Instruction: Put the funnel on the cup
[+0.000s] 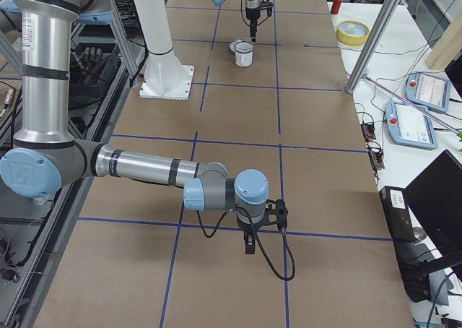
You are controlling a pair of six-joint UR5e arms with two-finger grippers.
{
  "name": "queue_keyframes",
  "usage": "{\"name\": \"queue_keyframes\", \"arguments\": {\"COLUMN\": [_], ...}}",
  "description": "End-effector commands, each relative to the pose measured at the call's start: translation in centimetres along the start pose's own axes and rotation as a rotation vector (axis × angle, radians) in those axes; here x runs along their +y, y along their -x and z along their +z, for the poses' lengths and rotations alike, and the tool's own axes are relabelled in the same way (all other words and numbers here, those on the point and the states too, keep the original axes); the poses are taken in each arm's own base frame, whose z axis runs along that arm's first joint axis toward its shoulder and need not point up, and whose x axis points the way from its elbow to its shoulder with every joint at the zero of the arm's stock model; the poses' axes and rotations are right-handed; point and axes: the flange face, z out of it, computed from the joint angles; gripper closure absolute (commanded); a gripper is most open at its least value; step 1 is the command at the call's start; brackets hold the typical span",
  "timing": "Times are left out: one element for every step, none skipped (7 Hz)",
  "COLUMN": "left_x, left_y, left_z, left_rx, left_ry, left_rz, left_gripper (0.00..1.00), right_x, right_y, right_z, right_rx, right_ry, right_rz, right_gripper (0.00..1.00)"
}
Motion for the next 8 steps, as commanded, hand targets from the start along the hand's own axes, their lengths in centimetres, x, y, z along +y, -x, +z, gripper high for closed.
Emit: {"name": "queue_keyframes", "arguments": {"left_x": [-0.4,0.4,0.6,1.3,2.1,2.0,5.4,6.4], "left_y": [19.5,30.1,40.1,48.3,53.1,56.0,60.1,60.6], "left_z": [0.4,0.0,-2.2,-3.0,-2.9,-3.9,-5.1,-5.4], "left_rx": [0.033,0.004,-0.022,-0.070,-0.110,-0.118,-0.120,-0.057], "left_ry": [-0.087,-0.082,-0.055,0.004,0.120,0.188,0.170,0.151], "left_rz": [0.220,0.302,0.321,0.282,0.180,0.066,0.039,0.090], "left_gripper": [0.00,0.00,0.00,0.00,0.00,0.00,0.00,0.00], "right_x": [0.0,0.0,0.0,0.0,0.0,0.0,0.0,0.0], "right_y": [0.0,0.0,0.0,0.0,0.0,0.0,0.0,0.0], "right_z": [0.0,0.0,0.0,0.0,0.0,0.0,0.0,-0.1], "right_rx": [0.000,0.000,0.000,0.000,0.000,0.000,0.000,0.000], "right_ry": [0.000,0.000,0.000,0.000,0.000,0.000,0.000,-0.001], "right_rz": [0.000,0.000,0.000,0.000,0.000,0.000,0.000,-0.001], "right_gripper": [0.00,0.00,0.00,0.00,0.00,0.00,0.00,0.00]}}
